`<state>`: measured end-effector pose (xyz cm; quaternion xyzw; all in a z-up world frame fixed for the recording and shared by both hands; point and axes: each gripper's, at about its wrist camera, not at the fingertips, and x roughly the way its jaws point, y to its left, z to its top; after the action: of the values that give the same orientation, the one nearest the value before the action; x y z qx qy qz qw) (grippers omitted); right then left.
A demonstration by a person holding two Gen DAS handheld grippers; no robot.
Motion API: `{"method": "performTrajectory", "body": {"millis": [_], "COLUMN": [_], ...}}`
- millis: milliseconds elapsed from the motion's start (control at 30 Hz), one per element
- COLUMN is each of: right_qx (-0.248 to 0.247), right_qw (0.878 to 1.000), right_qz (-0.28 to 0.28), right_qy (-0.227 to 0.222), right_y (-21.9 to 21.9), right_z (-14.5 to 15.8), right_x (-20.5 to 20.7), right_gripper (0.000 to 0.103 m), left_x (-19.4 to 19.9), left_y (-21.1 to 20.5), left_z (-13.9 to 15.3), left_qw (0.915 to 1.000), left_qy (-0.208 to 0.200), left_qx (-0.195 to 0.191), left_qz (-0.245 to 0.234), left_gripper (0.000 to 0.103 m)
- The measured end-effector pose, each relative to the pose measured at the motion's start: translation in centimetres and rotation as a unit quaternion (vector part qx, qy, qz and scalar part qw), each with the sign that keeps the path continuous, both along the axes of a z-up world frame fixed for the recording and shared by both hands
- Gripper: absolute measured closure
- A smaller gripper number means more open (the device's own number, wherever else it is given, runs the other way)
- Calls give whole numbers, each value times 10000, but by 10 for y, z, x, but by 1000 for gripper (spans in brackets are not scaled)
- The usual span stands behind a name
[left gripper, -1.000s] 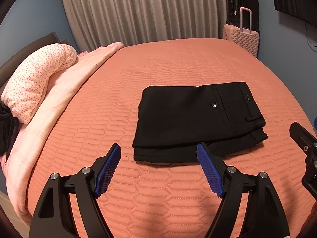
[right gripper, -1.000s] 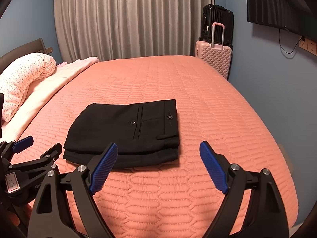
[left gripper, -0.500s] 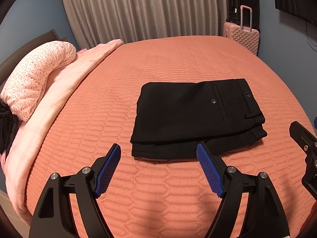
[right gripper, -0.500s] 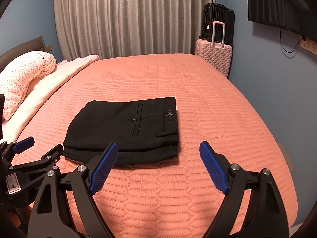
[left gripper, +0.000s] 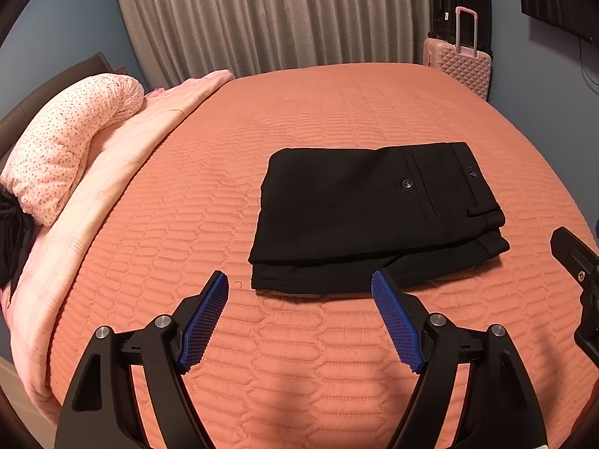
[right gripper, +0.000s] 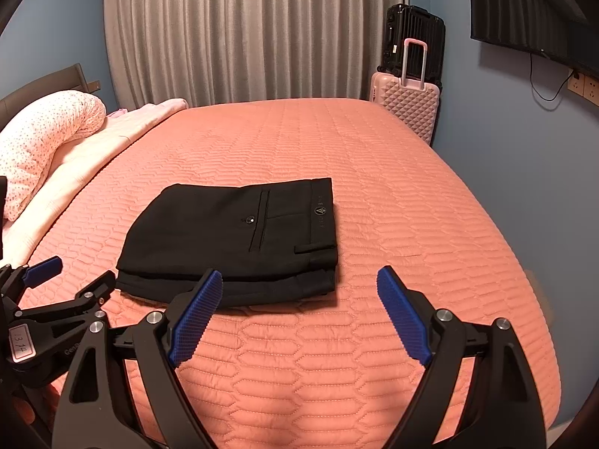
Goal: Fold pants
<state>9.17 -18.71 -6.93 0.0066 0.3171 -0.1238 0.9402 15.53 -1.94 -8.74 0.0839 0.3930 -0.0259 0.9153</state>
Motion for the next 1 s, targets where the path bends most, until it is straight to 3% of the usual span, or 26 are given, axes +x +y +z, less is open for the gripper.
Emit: {"method": "performTrajectory", "body": {"millis": [133, 233, 333, 367, 500, 633, 767, 833, 933, 1000], "right_qx": [-43, 82, 509, 629, 598, 941, 930, 1068, 1343, 1644], "right_qw": [9998, 9983, 9953, 9941, 9925, 9862, 9839, 9805, 9752, 9694], "right_qz": [138, 430, 613, 669, 737, 851, 851, 892, 945, 1043], "right_qy": [159, 380, 545, 582, 772, 1062, 1263, 1385, 1487, 1495], "right_y": [-6, -21, -49, -58, -87, -104, -109, -112, -118, -119], "right_z": [-10, -21, -26, -27, -37, -60, -85, -99, -117, -123], "right_x": [6, 21, 47, 57, 113, 158, 186, 194, 202, 204], "right_gripper": [20, 20, 18, 15, 11, 10, 10, 10, 10, 10], "left_x": [3, 17, 47, 61, 119, 165, 193, 199, 204, 204], "left_y": [7, 20, 41, 46, 65, 66, 54, 46, 46, 48], "left_z": [-9, -14, -16, -19, -45, -70, -98, -109, -122, -124], "left_qw": [10000, 9985, 9951, 9951, 9942, 9844, 9793, 9764, 9635, 9625], "left_qy": [27, 206, 300, 300, 663, 1084, 1421, 1531, 1712, 1624], "left_qx": [43, -402, -859, -871, -851, -1383, -1436, -1509, -2039, -2157], "left_qz": [-44, -296, -383, -350, 15, -67, -77, -202, -273, -256], "left_gripper": [26, 26, 23, 16, 16, 16, 16, 16, 16, 16]}}
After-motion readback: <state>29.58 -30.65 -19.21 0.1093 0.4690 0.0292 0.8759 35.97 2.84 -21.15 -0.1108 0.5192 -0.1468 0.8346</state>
